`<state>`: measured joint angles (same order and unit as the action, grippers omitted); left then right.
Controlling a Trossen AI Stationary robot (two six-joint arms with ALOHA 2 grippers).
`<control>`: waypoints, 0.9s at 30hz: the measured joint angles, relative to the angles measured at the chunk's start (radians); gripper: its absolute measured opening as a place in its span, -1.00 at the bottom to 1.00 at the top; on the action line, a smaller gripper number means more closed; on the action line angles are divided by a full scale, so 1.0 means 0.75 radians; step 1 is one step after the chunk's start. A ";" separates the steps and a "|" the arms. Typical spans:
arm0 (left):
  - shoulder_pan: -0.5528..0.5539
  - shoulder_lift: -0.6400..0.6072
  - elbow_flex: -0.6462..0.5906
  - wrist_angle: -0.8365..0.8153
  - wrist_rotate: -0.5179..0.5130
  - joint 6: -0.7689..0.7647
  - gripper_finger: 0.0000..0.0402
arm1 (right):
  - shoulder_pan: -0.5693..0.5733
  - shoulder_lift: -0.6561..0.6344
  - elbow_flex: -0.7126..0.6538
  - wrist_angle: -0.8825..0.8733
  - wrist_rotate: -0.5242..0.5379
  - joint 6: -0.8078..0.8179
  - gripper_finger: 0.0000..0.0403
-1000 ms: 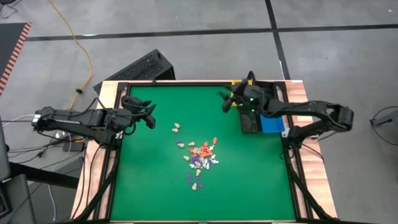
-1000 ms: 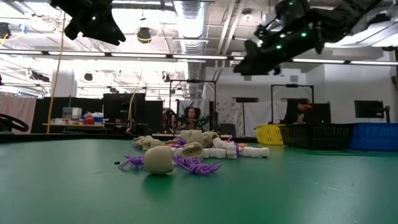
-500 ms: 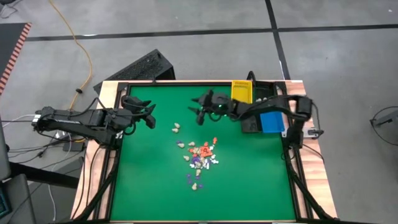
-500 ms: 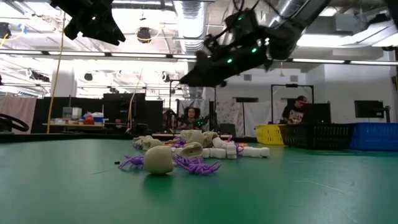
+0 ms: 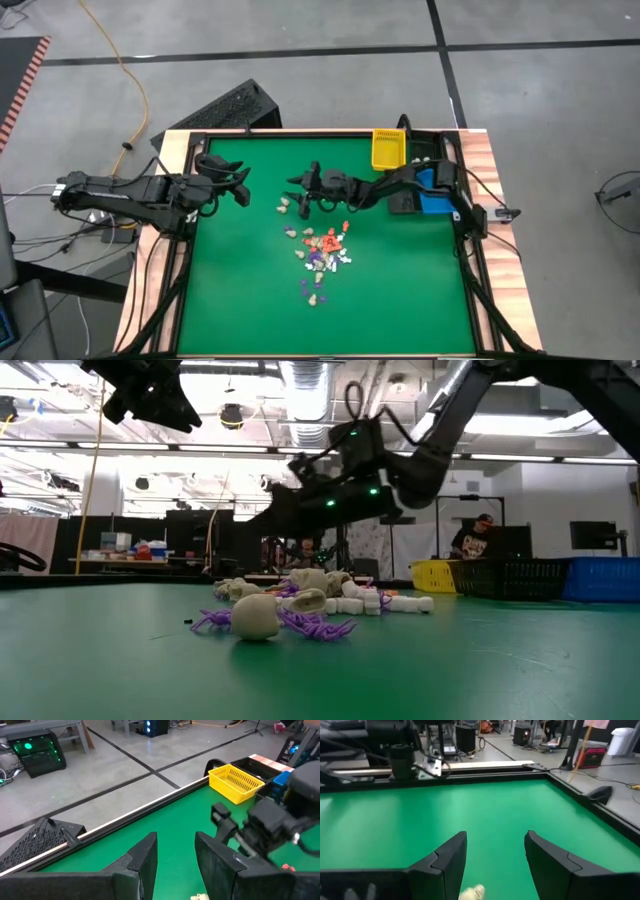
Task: Sort Halloween decoration
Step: Put the gray skull toy into the top black basket
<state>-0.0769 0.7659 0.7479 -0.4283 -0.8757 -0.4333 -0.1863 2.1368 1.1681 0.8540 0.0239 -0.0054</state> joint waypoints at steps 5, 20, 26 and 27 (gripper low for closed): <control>0.000 0.000 0.000 -0.012 0.004 -0.027 -0.40 | 0.001 0.053 0.072 -0.059 -0.008 0.004 0.08; 0.000 0.000 0.000 -0.015 0.006 -0.030 -0.40 | -0.010 0.060 0.076 -0.137 -0.003 0.000 0.08; 0.000 0.000 0.001 -0.013 0.007 -0.031 -0.40 | 0.000 0.177 0.149 -0.127 -0.008 0.038 0.08; 0.000 0.000 0.001 -0.014 0.007 -0.031 -0.40 | 0.004 0.189 0.157 -0.135 -0.008 0.040 0.08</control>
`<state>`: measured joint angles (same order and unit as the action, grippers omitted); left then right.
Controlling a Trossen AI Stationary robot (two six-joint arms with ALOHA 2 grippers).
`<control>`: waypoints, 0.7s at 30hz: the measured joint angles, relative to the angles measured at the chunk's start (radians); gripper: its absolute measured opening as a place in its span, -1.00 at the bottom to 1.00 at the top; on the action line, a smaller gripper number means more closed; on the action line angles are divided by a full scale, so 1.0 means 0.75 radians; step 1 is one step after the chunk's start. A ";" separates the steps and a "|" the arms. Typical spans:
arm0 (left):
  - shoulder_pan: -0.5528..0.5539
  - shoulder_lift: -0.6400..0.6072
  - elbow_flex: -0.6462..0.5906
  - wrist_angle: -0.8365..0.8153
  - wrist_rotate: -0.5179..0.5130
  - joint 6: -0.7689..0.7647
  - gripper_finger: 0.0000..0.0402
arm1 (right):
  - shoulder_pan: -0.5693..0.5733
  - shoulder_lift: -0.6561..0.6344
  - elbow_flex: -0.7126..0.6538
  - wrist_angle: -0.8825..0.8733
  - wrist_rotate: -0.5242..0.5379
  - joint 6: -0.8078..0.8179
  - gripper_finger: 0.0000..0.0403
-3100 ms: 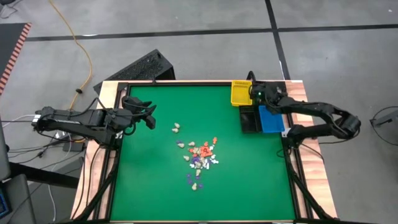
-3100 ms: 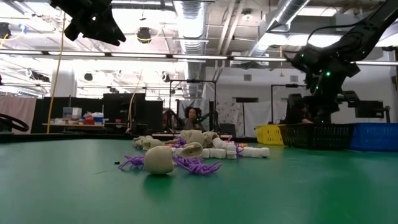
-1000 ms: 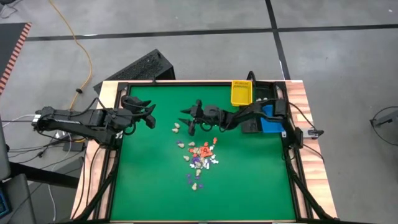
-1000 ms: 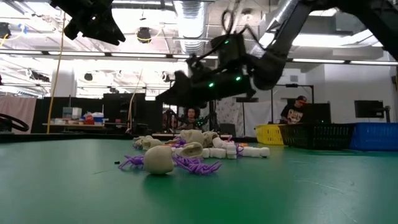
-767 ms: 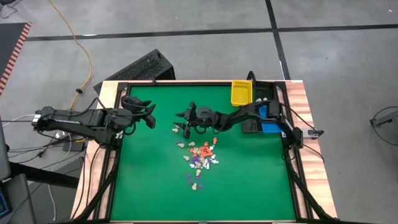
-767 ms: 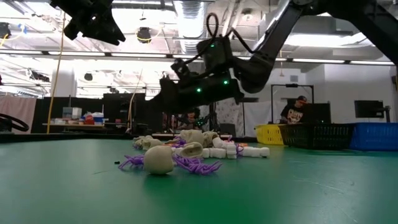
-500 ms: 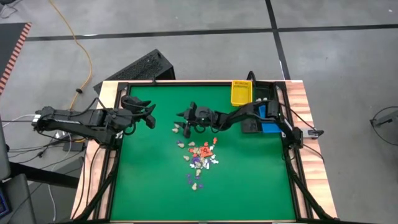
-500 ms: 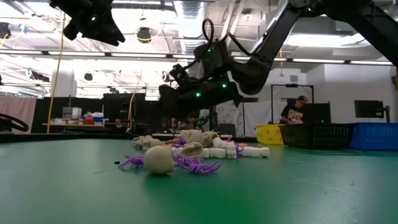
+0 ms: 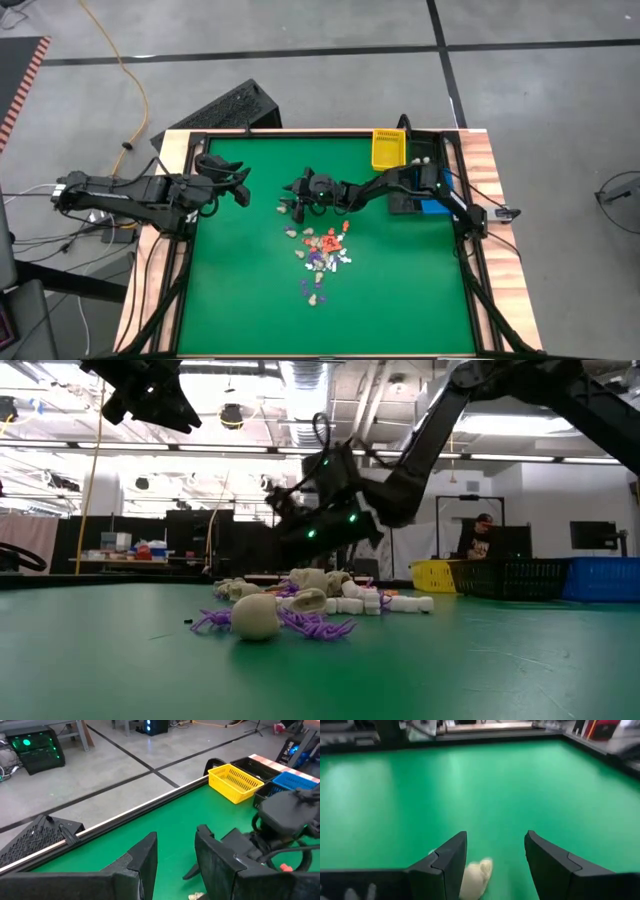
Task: Sort Halloween decoration
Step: Put the gray skull toy into the top black basket
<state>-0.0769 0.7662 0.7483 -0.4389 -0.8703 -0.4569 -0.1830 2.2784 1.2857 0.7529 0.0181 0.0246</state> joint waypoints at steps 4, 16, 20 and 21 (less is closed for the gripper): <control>0.000 0.000 0.000 -0.001 0.001 -0.012 -0.40 | 0.010 0.000 0.023 -0.008 0.009 -0.005 0.08; 0.000 0.000 0.000 -0.025 0.014 -0.031 -0.40 | 0.010 0.015 0.020 -0.141 0.012 -0.018 0.08; 0.000 -0.001 0.000 -0.026 0.013 -0.031 -0.40 | 0.008 0.044 0.024 -0.128 0.010 0.021 0.08; 0.000 0.000 0.000 -0.026 0.014 -0.031 -0.40 | 0.007 0.052 0.025 -0.110 0.009 0.037 0.08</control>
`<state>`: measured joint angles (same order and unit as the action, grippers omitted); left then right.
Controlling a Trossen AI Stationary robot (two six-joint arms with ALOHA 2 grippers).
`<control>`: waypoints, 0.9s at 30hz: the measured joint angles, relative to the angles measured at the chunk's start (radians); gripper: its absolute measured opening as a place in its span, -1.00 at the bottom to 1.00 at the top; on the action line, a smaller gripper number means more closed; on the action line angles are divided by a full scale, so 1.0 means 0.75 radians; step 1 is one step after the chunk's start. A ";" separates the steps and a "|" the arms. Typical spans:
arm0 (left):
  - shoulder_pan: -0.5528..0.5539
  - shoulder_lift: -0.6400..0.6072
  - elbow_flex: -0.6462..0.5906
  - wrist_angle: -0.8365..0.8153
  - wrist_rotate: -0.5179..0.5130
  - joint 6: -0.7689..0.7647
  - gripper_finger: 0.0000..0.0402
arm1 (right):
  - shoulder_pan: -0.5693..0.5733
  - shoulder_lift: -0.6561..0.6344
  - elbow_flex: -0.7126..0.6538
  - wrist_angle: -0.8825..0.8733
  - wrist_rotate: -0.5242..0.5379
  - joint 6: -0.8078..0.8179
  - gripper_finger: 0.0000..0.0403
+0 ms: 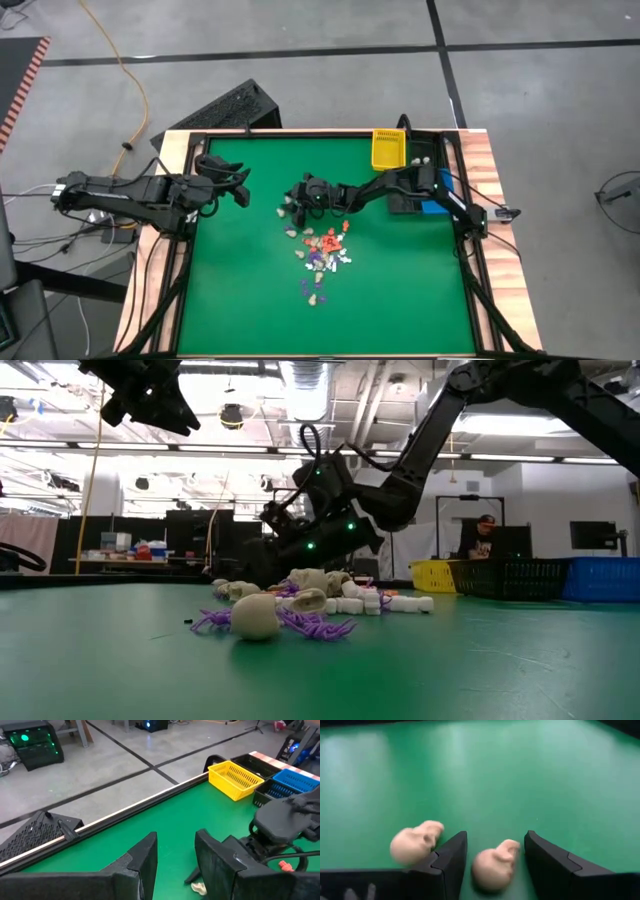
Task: Sort Halloween decoration
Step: Put the gray skull toy into the top black basket
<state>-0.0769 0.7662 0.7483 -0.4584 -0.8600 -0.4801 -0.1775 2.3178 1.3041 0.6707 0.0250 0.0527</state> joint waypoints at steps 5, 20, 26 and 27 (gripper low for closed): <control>-0.001 0.000 0.000 -0.004 0.001 0.000 -0.40 | 0.000 0.003 0.001 -0.016 0.005 0.027 0.06; -0.001 0.000 0.000 -0.004 0.001 0.000 -0.40 | -0.002 0.005 -0.001 -0.032 0.010 0.063 -0.47; -0.001 0.000 0.000 -0.005 0.001 0.000 -0.40 | -0.014 0.003 -0.002 -0.035 0.001 0.138 -0.47; -0.001 0.000 0.000 -0.005 0.001 0.000 -0.40 | -0.016 -0.003 -0.002 -0.037 0.001 0.140 -0.47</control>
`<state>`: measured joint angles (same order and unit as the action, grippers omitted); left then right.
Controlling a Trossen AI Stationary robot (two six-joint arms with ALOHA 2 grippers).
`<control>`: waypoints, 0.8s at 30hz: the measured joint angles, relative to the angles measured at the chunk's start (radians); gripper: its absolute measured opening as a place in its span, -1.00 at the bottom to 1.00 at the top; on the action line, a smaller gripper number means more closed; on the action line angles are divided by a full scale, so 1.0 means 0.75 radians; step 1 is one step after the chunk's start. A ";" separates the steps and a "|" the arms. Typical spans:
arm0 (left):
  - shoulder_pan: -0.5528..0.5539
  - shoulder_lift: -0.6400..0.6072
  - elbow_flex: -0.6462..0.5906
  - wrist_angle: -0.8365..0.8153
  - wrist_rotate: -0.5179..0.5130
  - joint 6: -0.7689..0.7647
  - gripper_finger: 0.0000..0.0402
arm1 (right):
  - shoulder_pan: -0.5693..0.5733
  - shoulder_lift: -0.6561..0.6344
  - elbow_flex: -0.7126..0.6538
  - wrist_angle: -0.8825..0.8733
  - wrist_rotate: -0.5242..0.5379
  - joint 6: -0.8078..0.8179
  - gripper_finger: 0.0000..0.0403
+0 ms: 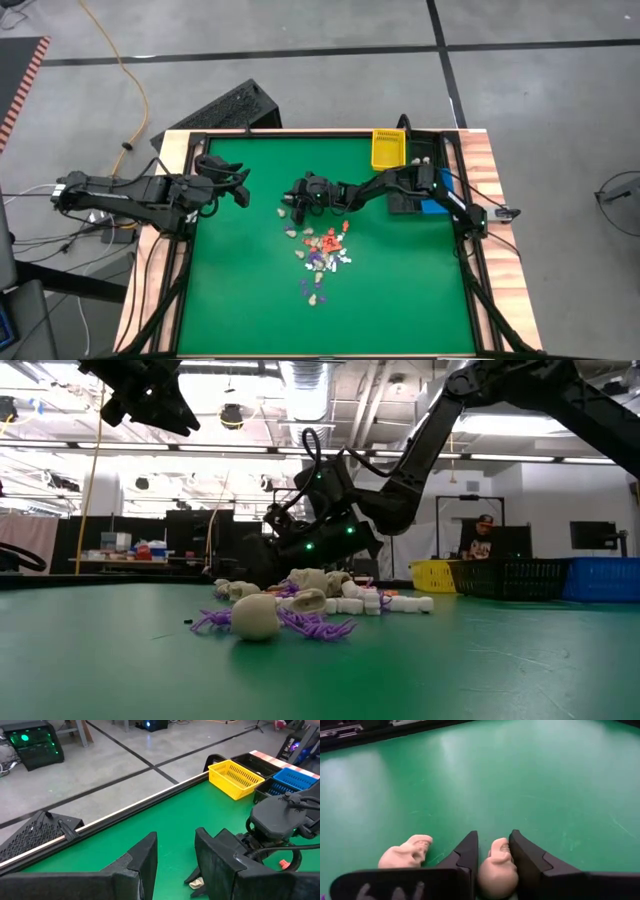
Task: Sort Halloween decoration
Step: Put the gray skull toy into the top black basket
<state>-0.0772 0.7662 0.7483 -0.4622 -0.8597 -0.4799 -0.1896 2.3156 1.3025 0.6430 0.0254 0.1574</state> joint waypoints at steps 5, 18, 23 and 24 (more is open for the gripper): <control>0.000 0.000 0.000 -0.007 0.000 0.000 -0.40 | -0.011 -0.046 -0.005 -0.021 -0.005 0.004 -0.47; 0.000 0.000 0.000 -0.006 0.000 0.000 -0.40 | -0.093 -0.278 -0.004 -0.019 -0.004 -0.087 -0.46; 0.000 0.000 0.000 -0.008 0.000 0.000 -0.40 | -0.163 -0.383 -0.064 -0.005 0.008 -0.135 -0.46; 0.000 0.000 0.000 -0.014 0.001 0.000 -0.40 | -0.180 -0.415 -0.092 -0.007 0.012 -0.137 -0.46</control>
<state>-0.0772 0.7660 0.7483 -0.4729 -0.8593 -0.4801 -0.3248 2.0047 1.2337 0.6378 0.0344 0.0544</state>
